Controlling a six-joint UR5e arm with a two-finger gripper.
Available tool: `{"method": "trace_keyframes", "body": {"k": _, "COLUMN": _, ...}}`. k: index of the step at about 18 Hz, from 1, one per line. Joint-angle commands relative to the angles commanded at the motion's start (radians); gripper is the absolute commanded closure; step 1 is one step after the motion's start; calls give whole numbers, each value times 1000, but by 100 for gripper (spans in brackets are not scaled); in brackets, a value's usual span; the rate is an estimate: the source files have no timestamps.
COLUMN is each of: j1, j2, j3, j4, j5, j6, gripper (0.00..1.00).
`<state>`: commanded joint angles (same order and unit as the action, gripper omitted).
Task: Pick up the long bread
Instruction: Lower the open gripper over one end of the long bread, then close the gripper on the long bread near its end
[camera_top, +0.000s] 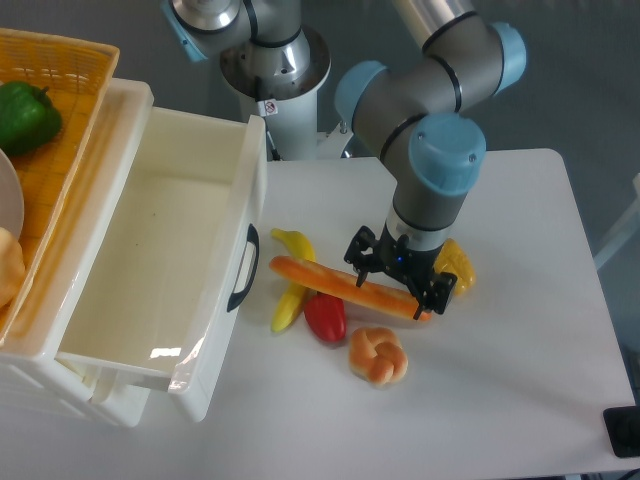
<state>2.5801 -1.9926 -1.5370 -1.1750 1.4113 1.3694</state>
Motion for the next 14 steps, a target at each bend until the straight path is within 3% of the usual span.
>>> {"method": "trace_keyframes", "body": {"k": 8, "j1": 11, "j2": -26, "j3": -73, "j4": 1, "j5": 64, "j6": 381, "gripper": 0}}
{"method": "trace_keyframes", "body": {"k": 10, "j1": 8, "j2": -55, "j3": -83, "j4": 8, "j5": 66, "j6": 398, "gripper": 0}}
{"method": "trace_keyframes", "body": {"k": 14, "j1": 8, "j2": -55, "j3": -83, "j4": 6, "j5": 81, "j6": 436, "gripper": 0}}
